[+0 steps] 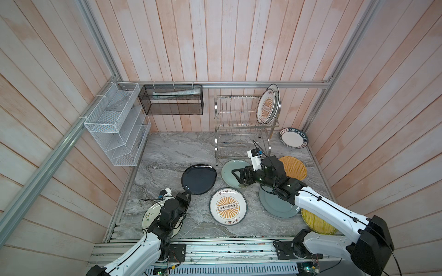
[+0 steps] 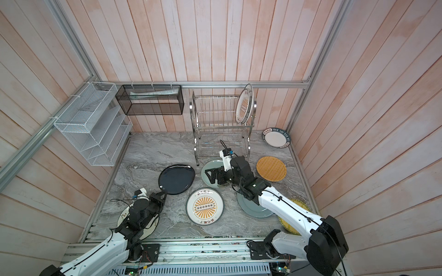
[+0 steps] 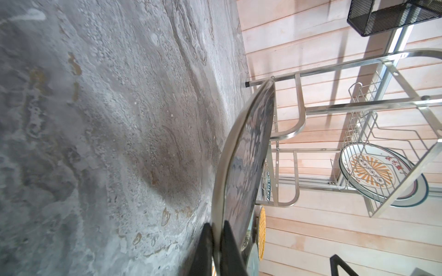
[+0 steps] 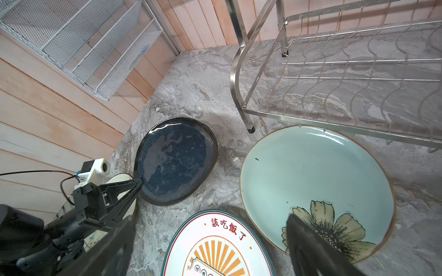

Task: Load plates into a dish rack
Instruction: Pick up the plate from the center of the table.

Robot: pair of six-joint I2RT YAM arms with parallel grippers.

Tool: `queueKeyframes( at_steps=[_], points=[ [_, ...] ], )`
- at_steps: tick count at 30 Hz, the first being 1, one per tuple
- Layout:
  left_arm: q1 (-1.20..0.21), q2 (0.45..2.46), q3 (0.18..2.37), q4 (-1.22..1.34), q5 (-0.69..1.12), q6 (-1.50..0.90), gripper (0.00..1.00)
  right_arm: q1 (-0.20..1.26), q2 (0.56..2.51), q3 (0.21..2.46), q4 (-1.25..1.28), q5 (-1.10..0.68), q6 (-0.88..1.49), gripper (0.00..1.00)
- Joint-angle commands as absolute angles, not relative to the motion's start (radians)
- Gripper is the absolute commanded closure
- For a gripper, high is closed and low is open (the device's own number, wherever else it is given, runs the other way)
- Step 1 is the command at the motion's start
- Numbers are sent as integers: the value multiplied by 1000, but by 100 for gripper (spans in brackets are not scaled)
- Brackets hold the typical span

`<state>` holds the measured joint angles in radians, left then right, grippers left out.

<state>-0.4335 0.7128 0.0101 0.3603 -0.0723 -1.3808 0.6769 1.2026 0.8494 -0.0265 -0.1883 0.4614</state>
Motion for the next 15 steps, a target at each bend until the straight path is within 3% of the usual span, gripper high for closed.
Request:
queueKeyframes(
  at_steps=[1,15],
  points=[
    [-396,717,77,541,79,-1358,100,649,1220,833,15,-275,474,2],
    [-308,823,173,635,433,-1312,100,580,1377,891,68,-461,435,2]
  ],
)
